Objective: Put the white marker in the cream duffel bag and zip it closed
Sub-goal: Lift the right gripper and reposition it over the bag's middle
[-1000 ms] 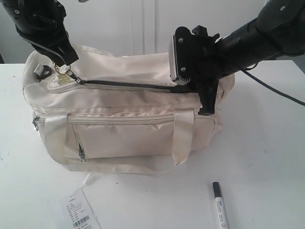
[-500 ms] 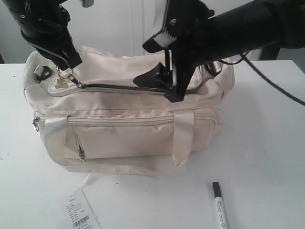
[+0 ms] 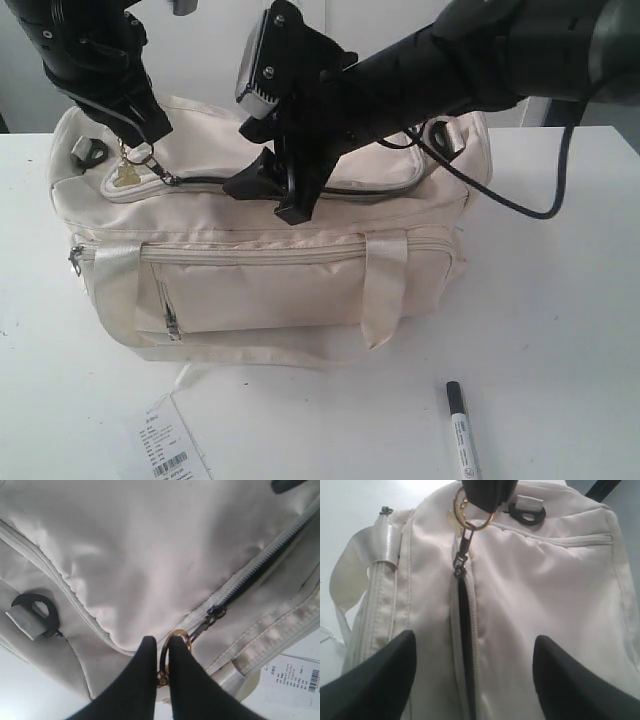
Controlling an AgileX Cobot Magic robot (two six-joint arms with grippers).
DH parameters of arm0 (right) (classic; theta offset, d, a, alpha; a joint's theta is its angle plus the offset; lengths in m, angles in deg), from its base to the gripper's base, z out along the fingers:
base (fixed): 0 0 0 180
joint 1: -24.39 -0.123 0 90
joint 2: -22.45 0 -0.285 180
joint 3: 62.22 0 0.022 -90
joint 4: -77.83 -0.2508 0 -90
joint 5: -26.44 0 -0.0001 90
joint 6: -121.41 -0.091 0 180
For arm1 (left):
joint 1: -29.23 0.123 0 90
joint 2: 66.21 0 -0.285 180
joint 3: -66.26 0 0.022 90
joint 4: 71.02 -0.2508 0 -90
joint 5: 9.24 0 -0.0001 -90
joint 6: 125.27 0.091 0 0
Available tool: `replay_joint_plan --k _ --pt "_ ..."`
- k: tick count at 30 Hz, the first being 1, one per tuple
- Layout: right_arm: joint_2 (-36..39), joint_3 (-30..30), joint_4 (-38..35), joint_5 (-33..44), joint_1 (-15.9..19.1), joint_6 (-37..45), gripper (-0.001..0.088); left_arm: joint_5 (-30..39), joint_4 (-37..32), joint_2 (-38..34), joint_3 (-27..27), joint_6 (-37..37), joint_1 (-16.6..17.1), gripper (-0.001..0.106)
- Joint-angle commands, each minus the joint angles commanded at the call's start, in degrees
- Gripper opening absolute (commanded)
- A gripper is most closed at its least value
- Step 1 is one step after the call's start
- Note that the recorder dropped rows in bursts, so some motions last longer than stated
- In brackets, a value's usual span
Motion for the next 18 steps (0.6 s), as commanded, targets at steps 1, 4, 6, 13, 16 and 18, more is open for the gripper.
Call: replay_joint_plan --k 1,4,6,13,16,18 --pt "0.44 0.11 0.14 -0.41 0.00 0.00 0.0622 0.00 0.00 0.00 0.00 0.00 0.00 0.000" --pt "1.27 0.11 0.61 -1.31 0.00 1.10 0.0622 0.00 0.00 0.00 0.00 0.00 0.00 0.000" --pt "1.82 0.11 1.54 -1.31 0.00 1.11 0.0622 0.00 0.00 0.00 0.00 0.00 0.00 0.000" --pt "4.60 0.93 1.68 -3.08 0.00 1.23 0.0620 0.00 0.00 0.00 0.00 0.00 0.00 0.000" --pt "5.30 1.45 1.68 -3.08 0.00 1.23 0.0531 0.00 0.00 0.00 0.00 0.00 0.00 0.000" --pt "5.40 1.57 1.68 -3.18 0.00 1.23 0.0361 0.00 0.00 0.00 0.00 0.00 0.00 0.000"
